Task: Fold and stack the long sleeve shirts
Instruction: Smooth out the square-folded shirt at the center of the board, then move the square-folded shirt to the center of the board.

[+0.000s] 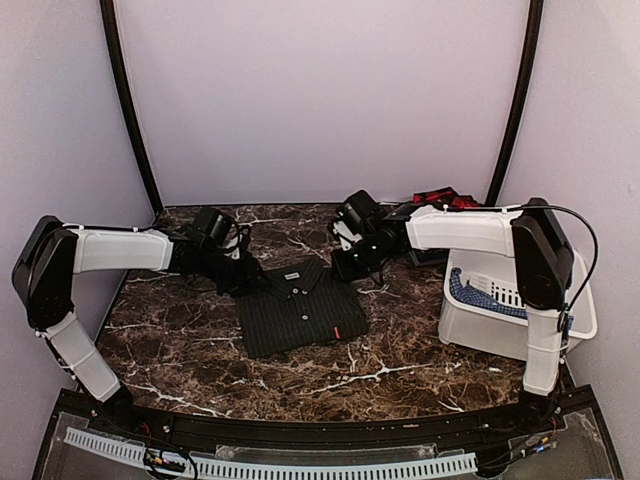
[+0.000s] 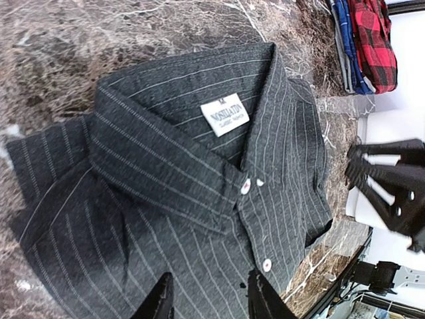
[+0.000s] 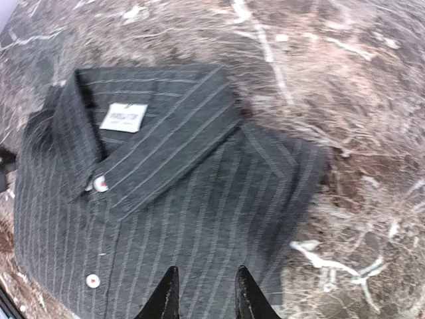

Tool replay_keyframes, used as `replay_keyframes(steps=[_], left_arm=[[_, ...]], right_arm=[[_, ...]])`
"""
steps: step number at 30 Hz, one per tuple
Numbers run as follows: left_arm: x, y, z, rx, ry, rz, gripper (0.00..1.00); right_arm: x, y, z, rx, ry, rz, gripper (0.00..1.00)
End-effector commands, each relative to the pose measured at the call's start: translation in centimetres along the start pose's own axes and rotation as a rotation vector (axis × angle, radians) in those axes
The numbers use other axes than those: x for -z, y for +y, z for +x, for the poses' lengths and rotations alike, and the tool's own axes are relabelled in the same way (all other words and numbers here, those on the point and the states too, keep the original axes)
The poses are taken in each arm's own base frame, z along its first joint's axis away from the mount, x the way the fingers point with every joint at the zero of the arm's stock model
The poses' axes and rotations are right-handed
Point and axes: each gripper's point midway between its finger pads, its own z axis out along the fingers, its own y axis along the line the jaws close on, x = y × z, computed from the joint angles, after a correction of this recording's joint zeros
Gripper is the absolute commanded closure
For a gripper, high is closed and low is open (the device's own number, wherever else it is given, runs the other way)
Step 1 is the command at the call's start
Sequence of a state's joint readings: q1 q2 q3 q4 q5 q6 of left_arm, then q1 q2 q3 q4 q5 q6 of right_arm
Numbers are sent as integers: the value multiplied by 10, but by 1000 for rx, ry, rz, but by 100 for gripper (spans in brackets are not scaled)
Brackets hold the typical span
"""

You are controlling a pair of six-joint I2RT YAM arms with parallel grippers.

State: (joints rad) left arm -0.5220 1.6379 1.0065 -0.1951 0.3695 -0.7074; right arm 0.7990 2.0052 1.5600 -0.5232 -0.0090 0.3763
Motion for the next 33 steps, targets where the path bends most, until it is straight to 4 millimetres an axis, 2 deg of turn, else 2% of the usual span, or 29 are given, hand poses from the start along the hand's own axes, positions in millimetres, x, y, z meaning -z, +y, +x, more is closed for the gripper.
replay_keyframes(steps=[1, 8, 13, 16, 22, 26, 30, 33], left_arm=[[-6, -25, -11, -17, -7, 82, 64], [-31, -50, -9, -58, 30, 116, 65], [-49, -64, -3, -71, 63, 143, 66], [-56, -72, -3, -79, 75, 153, 66], [-64, -83, 1, -88, 94, 174, 67], [-68, -94, 4, -89, 100, 196, 67], [-77, -105, 9, -93, 112, 210, 67], [-83, -112, 10, -89, 116, 230, 67]], right_arm=[[-14, 15, 13, -3, 37, -52, 74], [-36, -23, 56, -56, 123, 34, 73], [-35, -43, 80, -91, 154, 80, 72], [-29, -42, 81, -93, 150, 78, 70], [0, -38, 62, -66, 83, 116, 69], [13, -30, 59, -35, 67, 115, 69], [15, -17, 66, -6, 76, 97, 70], [11, -9, 79, 10, 104, 69, 70]])
